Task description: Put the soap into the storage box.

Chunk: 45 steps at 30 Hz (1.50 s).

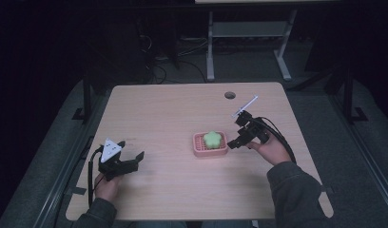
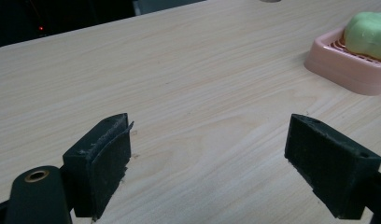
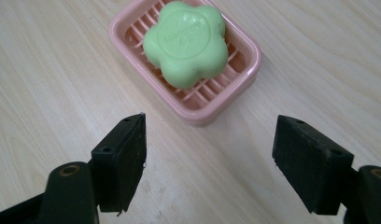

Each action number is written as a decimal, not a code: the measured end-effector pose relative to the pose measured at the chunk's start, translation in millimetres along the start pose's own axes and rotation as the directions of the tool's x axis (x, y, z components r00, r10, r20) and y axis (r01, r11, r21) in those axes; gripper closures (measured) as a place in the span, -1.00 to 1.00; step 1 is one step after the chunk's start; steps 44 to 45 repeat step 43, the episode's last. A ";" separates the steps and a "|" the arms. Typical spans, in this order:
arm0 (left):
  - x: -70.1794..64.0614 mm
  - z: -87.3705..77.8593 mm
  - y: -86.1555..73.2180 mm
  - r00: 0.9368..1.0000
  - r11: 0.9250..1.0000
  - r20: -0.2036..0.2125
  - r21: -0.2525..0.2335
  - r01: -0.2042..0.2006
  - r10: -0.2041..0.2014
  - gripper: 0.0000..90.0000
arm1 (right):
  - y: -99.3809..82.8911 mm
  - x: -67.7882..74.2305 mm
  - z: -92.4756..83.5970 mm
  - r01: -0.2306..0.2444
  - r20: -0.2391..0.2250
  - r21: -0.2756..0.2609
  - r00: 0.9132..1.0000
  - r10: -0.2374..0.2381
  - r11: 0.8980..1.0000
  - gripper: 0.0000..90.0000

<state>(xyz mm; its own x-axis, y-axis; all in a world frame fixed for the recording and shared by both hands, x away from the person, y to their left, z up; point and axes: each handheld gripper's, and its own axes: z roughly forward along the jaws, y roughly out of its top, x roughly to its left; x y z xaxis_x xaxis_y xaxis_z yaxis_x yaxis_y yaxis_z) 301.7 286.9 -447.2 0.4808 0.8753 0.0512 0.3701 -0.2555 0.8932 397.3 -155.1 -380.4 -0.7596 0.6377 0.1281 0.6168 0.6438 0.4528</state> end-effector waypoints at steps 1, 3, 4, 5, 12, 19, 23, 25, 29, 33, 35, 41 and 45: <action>0.1 0.1 0.0 1.000 1.000 0.001 0.001 -0.002 0.002 -0.68 | -1.1 -0.3 -0.1 -0.001 -0.003 0.005 1.000 0.001 1.000 -0.43; 0.0 0.2 -0.1 1.000 1.000 0.000 0.003 -0.003 0.003 -0.68 | -3.8 -0.4 -0.9 -0.003 0.001 0.013 1.000 0.003 1.000 -0.43; 0.0 0.2 -0.1 1.000 1.000 0.000 0.003 -0.004 0.004 -0.68 | -5.6 -0.3 -1.7 -0.003 0.003 0.005 1.000 0.003 1.000 -0.43; -0.1 0.2 -0.1 1.000 1.000 -0.001 0.003 -0.004 0.004 -0.68 | -7.2 -0.6 -2.4 -0.007 0.001 0.002 1.000 0.007 1.000 -0.43; -0.3 0.6 -0.2 1.000 1.000 -0.002 0.004 -0.008 0.008 -0.68 | -21.1 -3.7 -2.3 -0.026 -0.002 0.003 1.000 0.026 1.000 -0.43; -0.6 0.5 -0.1 1.000 1.000 -0.001 0.005 -0.010 0.010 -0.68 | -32.9 -4.0 -3.2 -0.036 -0.005 0.003 0.999 0.036 0.999 -0.43; -0.9 0.7 -0.1 1.000 1.000 0.000 0.003 -0.009 0.009 -0.68 | -41.5 -2.6 -3.8 -0.042 0.000 0.006 0.999 0.042 0.999 -0.43; -1.2 0.9 -0.1 1.000 1.000 0.001 0.003 -0.009 0.009 -0.68 | -47.8 -2.4 -4.7 -0.050 -0.007 -0.006 0.999 0.050 0.999 -0.43; -1.5 0.5 0.0 1.000 1.000 0.002 0.007 -0.014 0.014 -0.68 | -58.6 -2.0 -5.0 -0.060 -0.007 -0.010 0.998 0.060 0.998 -0.43; -2.0 0.5 -0.1 1.000 1.000 0.003 0.006 -0.016 0.016 -0.68 | -71.5 -0.6 -4.9 -0.071 -0.008 -0.016 0.997 0.071 0.997 -0.43; -2.1 0.5 -0.1 1.000 1.000 0.003 0.006 -0.016 0.016 -0.68 | -77.8 0.6 -4.8 -0.075 -0.003 -0.017 0.997 0.075 0.997 -0.42; -2.0 0.6 -0.2 1.000 1.000 0.005 0.004 -0.027 0.027 -0.68 | -97.1 7.0 -5.7 -0.091 -0.002 -0.039 0.996 0.091 0.995 -0.42; -2.2 0.7 -0.1 0.999 0.999 0.004 0.002 -0.032 0.032 -0.68 | -103.7 10.4 -7.3 -0.090 0.008 -0.052 0.996 0.091 0.995 -0.43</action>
